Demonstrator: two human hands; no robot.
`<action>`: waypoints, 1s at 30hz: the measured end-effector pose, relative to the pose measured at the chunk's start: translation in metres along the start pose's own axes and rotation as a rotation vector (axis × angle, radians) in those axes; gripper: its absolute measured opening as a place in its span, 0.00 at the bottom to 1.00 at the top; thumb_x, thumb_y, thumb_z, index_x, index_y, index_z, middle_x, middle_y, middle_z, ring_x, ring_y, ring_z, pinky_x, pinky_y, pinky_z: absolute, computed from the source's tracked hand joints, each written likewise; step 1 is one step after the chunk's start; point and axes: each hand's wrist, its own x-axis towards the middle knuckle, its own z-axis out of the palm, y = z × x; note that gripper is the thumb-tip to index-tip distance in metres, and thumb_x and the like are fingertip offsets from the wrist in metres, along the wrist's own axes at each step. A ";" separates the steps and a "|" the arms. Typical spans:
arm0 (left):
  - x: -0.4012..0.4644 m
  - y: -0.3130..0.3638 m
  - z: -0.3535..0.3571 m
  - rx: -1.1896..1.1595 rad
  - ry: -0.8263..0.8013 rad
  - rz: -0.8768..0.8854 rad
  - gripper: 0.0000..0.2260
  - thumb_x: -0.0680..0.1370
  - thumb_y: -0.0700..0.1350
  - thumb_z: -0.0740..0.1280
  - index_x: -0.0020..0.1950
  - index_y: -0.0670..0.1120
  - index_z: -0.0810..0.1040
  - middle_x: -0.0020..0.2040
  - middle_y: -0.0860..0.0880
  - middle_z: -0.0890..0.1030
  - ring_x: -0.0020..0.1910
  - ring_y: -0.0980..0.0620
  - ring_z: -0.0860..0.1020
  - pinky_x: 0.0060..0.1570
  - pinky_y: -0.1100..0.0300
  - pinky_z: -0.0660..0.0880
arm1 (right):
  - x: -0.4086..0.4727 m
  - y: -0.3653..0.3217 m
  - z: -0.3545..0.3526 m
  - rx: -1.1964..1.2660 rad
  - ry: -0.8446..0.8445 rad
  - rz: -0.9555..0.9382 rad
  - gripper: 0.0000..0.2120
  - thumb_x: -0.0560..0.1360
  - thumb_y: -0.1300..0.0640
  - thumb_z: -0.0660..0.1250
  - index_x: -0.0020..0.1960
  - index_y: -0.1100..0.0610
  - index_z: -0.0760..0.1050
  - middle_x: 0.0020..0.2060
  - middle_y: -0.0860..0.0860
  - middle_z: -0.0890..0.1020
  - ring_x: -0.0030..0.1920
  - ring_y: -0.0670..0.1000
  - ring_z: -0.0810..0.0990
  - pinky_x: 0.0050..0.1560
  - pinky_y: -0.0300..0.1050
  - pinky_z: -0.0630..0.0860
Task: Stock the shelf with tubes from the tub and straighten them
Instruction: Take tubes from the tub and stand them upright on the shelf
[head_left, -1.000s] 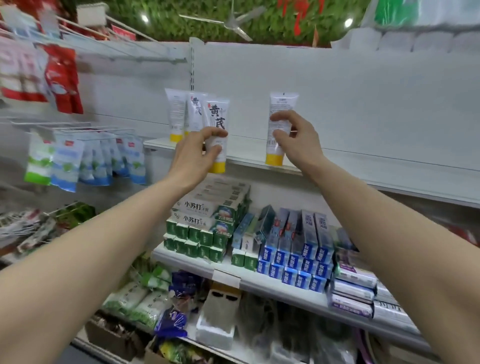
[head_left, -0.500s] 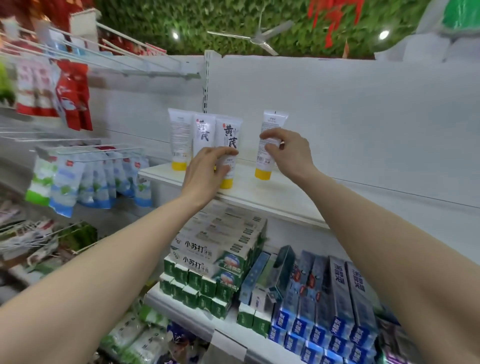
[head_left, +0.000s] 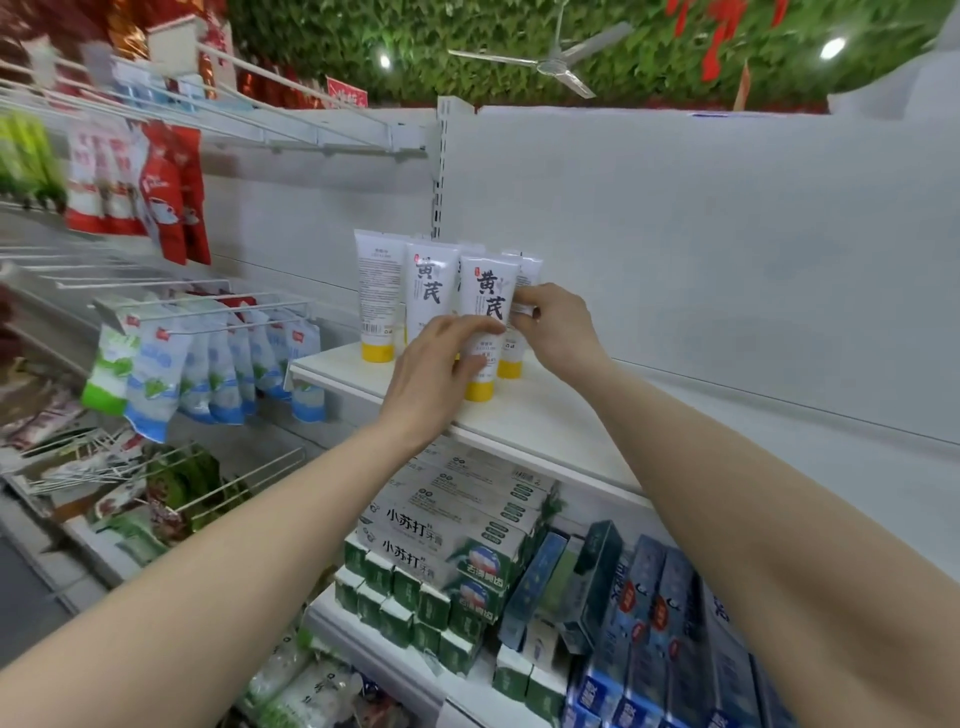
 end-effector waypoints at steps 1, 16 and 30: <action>0.001 -0.001 0.001 0.006 -0.003 0.002 0.17 0.77 0.41 0.66 0.61 0.59 0.74 0.61 0.53 0.75 0.60 0.52 0.74 0.59 0.50 0.74 | 0.002 -0.002 0.002 0.014 0.000 -0.004 0.13 0.77 0.59 0.64 0.57 0.49 0.81 0.53 0.55 0.80 0.54 0.57 0.77 0.52 0.48 0.72; 0.005 -0.005 -0.003 -0.007 -0.075 0.008 0.18 0.78 0.38 0.64 0.61 0.59 0.72 0.64 0.53 0.74 0.62 0.52 0.73 0.62 0.48 0.73 | -0.005 0.000 -0.007 -0.018 -0.031 -0.015 0.19 0.77 0.61 0.62 0.65 0.48 0.76 0.59 0.53 0.74 0.56 0.54 0.76 0.59 0.46 0.70; -0.057 0.047 -0.035 0.149 -0.022 0.021 0.19 0.79 0.40 0.64 0.69 0.52 0.70 0.68 0.49 0.69 0.66 0.49 0.69 0.60 0.60 0.64 | -0.124 -0.019 -0.066 -0.431 0.026 -0.103 0.20 0.80 0.57 0.60 0.71 0.50 0.68 0.64 0.54 0.71 0.64 0.57 0.68 0.60 0.50 0.70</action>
